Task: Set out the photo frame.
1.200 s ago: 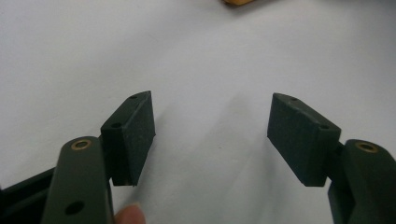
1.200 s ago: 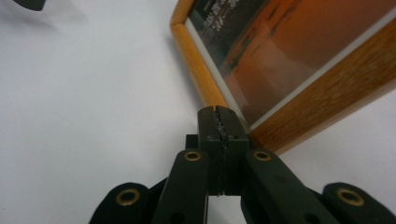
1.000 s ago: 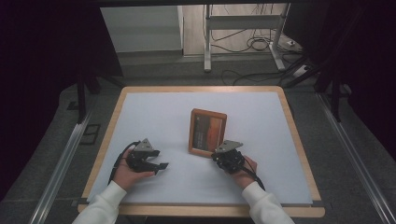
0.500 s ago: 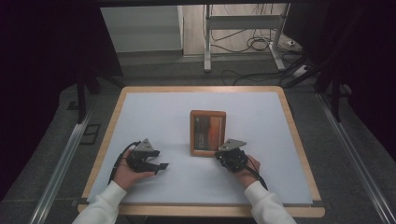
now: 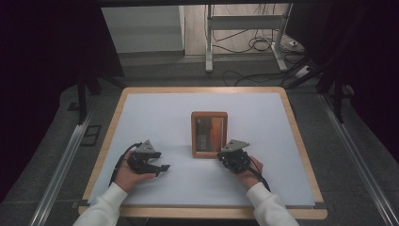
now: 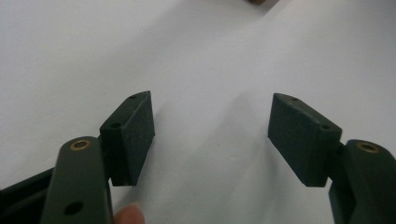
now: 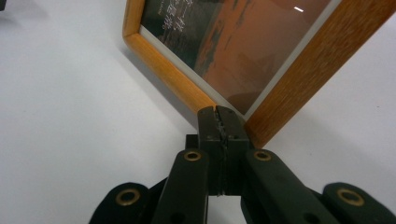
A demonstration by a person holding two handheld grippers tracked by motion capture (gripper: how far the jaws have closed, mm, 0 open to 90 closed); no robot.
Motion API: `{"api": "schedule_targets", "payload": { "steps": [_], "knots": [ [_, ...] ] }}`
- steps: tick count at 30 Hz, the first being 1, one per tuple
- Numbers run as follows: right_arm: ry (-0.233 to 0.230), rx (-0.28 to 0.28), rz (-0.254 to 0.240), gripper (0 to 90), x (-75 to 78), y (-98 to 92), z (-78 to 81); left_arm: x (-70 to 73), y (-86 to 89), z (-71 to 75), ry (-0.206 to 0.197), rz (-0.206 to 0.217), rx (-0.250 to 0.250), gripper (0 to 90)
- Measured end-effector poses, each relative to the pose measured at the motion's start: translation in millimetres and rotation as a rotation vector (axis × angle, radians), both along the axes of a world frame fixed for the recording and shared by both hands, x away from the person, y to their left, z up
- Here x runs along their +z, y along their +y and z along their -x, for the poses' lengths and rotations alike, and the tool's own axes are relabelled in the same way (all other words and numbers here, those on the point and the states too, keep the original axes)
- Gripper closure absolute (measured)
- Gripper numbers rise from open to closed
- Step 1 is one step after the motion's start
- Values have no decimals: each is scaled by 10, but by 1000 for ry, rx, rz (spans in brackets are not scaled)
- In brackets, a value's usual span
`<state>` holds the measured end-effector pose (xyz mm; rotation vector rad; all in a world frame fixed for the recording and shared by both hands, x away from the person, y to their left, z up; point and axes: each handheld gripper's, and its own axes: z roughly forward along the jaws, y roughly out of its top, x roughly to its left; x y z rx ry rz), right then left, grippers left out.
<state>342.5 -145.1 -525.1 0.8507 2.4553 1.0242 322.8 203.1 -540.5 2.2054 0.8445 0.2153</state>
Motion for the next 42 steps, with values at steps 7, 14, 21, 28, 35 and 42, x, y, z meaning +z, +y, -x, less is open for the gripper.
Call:
{"api": "schedule_targets", "payload": {
  "steps": [7,14,21,28,35,42],
  "knots": [
    [-22,17,-25,896,74,11,47,7,11,2,-1,4,4,309],
    [-20,8,-33,890,84,-55,51,16,11,5,-5,9,4,309],
    [-26,18,-44,892,118,-65,65,14,23,4,-6,8,8,308],
    [-31,16,-48,891,150,-107,85,42,53,44,-24,15,18,309],
    [-33,0,-90,737,249,-376,236,41,25,49,-23,11,16,309],
    [-18,-96,-155,423,249,-752,377,48,24,61,-27,14,23,309]
  ]
}}
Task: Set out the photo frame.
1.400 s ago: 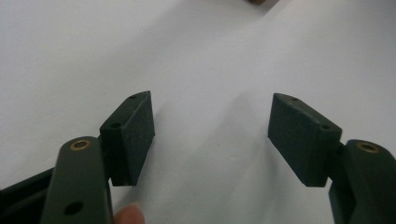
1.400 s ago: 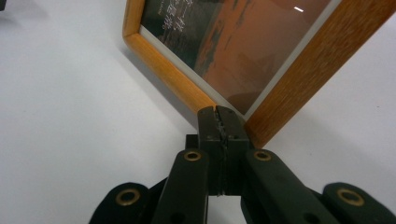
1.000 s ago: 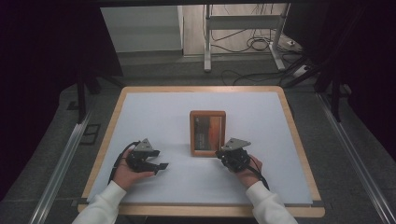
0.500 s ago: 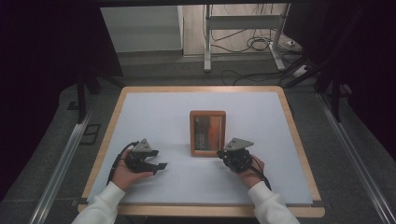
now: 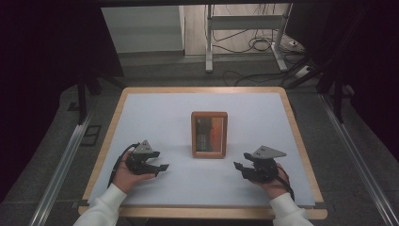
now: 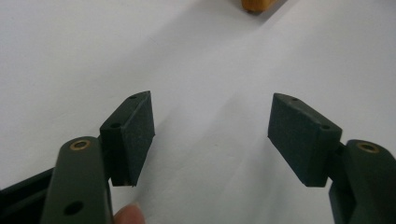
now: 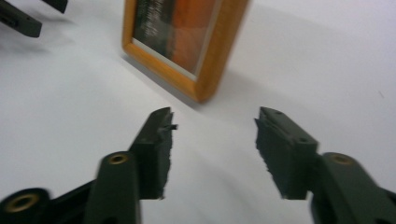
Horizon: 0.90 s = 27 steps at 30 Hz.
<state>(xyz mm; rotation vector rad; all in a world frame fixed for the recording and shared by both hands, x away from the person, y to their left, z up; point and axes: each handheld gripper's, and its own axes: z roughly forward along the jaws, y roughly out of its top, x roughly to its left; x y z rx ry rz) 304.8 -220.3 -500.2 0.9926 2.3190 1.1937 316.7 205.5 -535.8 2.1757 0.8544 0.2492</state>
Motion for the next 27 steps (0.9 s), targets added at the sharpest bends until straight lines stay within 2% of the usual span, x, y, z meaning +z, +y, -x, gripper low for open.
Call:
{"api": "schedule_targets", "payload": {
  "steps": [5,10,15,27],
  "knots": [
    [9,-46,-17,363,-24,-227,82,-2,-12,3,-1,-1,-1,309],
    [9,-66,-19,352,-79,-377,136,-5,-6,2,0,0,0,309],
    [17,-68,-7,343,-127,-371,117,-6,-10,3,-1,-2,1,309],
    [2,-82,-8,338,-122,-378,96,-16,-9,-7,3,-4,-2,308]
  ]
}}
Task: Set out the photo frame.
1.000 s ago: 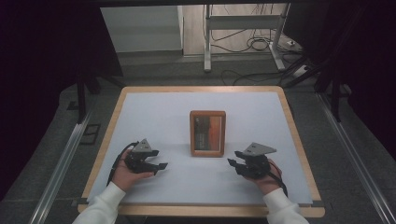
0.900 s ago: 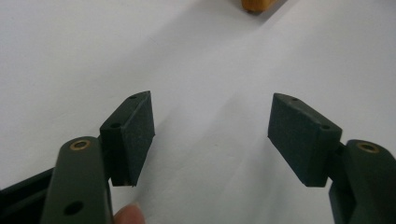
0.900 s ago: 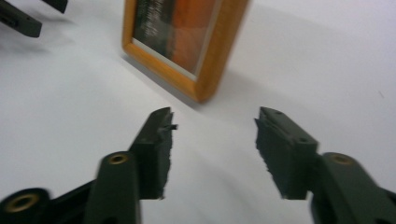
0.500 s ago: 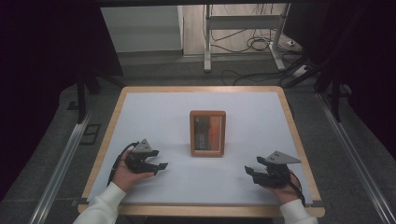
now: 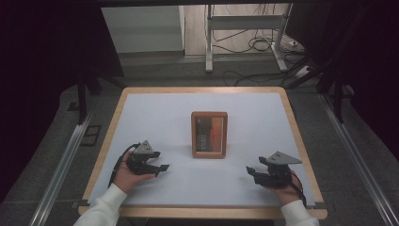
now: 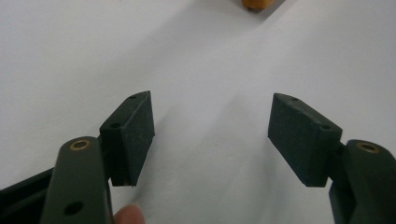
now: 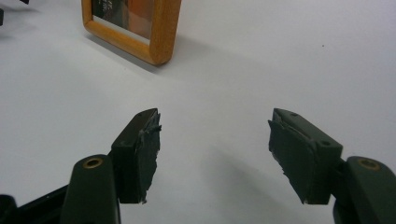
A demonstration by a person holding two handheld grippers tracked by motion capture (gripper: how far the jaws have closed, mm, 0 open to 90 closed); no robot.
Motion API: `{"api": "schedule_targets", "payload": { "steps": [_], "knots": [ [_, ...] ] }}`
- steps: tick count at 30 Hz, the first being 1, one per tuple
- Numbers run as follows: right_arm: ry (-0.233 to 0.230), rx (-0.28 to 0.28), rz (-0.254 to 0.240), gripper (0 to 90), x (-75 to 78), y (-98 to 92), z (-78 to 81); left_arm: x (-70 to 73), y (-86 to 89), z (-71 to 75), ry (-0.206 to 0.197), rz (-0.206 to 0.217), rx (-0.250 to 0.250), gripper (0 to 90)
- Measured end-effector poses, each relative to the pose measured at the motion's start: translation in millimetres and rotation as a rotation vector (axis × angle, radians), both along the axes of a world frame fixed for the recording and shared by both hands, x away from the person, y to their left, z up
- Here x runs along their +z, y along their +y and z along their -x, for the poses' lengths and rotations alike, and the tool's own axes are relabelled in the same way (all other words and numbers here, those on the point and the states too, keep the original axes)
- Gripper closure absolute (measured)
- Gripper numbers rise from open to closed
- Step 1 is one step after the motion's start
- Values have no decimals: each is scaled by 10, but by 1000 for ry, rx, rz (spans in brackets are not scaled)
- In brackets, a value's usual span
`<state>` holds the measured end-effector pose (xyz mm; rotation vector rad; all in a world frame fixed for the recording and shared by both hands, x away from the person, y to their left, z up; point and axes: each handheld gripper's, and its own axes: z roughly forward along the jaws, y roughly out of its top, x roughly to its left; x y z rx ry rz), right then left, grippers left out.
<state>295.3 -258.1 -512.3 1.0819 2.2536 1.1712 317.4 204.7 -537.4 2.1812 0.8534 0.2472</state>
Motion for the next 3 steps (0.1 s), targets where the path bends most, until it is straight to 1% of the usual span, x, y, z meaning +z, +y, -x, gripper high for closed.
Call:
{"api": "schedule_targets", "payload": {
  "steps": [3],
  "knots": [
    [-6,1,0,337,14,12,6,0,1,-2,0,0,1,308]
  ]
}}
